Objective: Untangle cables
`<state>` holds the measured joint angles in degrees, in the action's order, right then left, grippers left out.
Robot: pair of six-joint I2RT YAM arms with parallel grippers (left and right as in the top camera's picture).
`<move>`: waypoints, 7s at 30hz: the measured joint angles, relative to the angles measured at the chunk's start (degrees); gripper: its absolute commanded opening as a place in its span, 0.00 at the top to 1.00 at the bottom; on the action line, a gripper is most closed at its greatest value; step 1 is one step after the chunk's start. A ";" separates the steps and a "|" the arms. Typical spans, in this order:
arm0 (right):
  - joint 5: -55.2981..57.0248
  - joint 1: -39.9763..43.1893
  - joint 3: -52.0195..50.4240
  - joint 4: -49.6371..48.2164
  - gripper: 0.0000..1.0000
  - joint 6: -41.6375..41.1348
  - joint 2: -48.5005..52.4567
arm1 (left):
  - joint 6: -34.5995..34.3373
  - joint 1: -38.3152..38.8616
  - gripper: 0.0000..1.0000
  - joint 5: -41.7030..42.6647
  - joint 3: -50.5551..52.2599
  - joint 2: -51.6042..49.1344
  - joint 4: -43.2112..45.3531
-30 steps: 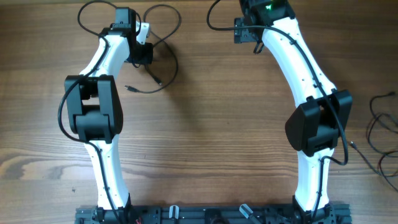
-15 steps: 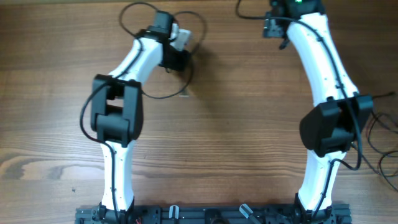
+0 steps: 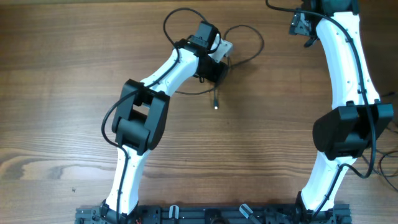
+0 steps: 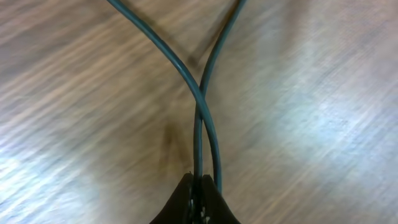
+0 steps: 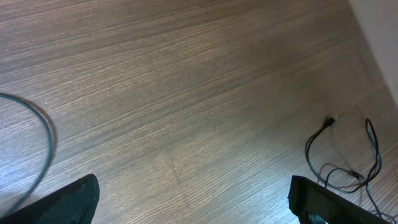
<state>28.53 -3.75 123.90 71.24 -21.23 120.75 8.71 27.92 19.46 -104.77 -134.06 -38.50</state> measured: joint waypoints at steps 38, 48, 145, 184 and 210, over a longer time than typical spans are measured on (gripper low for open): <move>-17.59 -19.82 -22.49 -13.92 0.00 -20.76 -0.11 | -2.16 -22.99 0.63 -5.75 0.00 14.93 -9.97; -17.59 -24.00 -28.61 -22.56 0.00 -24.59 -0.11 | -1.99 -28.22 0.57 -1.01 0.00 15.28 -10.38; -16.46 -24.17 -29.90 -27.89 0.47 -14.69 6.60 | 1.73 -28.22 0.43 1.46 0.00 18.32 -15.32; -14.27 6.97 -25.16 -14.08 0.96 -1.09 -19.39 | 1.75 -28.17 0.37 5.60 0.00 18.32 -19.23; -13.62 44.44 -21.35 -33.03 0.96 6.14 -15.78 | 1.46 -0.24 0.34 3.93 0.00 20.04 -20.46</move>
<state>14.92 40.69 102.54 38.22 -15.09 104.97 10.17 27.68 23.40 -104.77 -114.02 -58.96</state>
